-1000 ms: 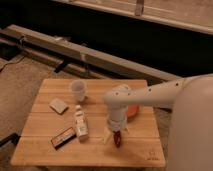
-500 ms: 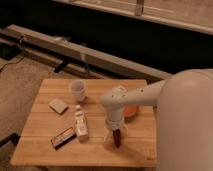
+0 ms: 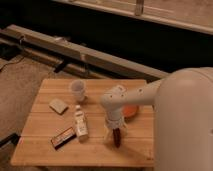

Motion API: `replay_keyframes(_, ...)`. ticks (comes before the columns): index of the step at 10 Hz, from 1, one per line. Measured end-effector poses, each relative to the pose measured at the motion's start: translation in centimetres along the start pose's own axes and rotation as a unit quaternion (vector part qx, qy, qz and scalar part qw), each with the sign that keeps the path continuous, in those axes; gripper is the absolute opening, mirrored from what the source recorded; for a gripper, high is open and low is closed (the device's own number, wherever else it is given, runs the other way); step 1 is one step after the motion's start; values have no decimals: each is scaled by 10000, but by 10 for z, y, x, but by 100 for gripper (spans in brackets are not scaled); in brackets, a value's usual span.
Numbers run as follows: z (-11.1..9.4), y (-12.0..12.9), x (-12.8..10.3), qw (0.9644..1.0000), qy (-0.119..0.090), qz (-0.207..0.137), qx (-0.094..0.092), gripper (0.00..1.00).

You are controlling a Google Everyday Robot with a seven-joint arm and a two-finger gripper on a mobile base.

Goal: Place the pepper in the ceramic cup

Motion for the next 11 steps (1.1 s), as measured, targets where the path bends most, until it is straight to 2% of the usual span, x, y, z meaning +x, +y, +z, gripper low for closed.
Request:
replay_keyframes(3, 8, -4, -3, 10000, 39, -4, 84, 80)
replay_keyframes(4, 12, -5, -3, 9999, 82, -4, 96, 76)
replay_keyframes(8, 21, -8, -2, 9997, 217, 41, 87, 36)
replay_keyframes(10, 16, -8, -4, 9998, 169, 59, 31, 17)
replay_keyframes(11, 4, -10, -6, 9999, 81, 67, -11, 10)
